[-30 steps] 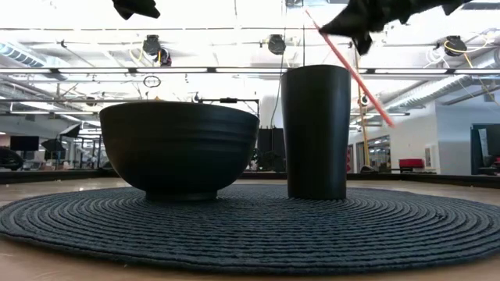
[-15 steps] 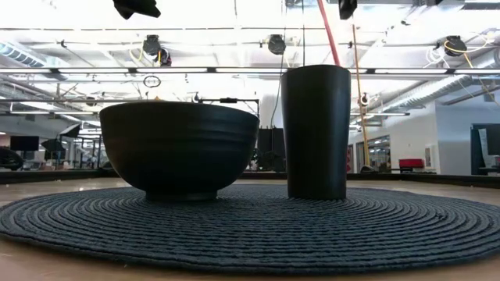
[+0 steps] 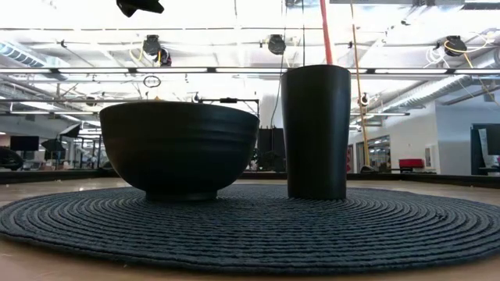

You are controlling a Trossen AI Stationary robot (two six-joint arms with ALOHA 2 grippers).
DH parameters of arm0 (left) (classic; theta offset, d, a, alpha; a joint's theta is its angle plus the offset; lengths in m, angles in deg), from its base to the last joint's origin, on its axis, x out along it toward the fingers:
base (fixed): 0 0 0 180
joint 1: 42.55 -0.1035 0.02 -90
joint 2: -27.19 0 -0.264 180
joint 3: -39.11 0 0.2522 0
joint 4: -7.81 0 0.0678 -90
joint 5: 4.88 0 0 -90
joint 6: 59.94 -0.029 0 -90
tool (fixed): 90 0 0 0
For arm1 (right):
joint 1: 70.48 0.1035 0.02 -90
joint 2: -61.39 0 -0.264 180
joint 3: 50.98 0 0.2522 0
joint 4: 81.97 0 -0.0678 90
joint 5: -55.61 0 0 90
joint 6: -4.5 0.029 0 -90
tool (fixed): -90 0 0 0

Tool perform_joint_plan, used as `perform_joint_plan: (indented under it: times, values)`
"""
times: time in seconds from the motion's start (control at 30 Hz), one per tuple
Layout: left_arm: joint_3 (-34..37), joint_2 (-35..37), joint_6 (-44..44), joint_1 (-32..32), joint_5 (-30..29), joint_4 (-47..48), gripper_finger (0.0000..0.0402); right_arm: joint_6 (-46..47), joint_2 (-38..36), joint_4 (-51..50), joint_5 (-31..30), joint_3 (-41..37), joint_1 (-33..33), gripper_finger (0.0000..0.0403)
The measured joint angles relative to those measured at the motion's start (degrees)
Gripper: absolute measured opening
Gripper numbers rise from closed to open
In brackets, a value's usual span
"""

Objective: Pick & Place Utensil
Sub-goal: Put the orange straw into the black cup

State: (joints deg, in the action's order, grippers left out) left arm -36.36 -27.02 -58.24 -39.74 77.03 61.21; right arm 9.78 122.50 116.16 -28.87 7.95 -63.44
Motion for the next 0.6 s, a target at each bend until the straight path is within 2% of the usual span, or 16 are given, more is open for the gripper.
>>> perform_joint_plan:
  times: [0.6]
  values:
    - [0.0,-0.01,0.13,0.02,0.03,-0.07,0.0136,0.02,8.14,11.39,2.37,0.0,3.0,0.0]
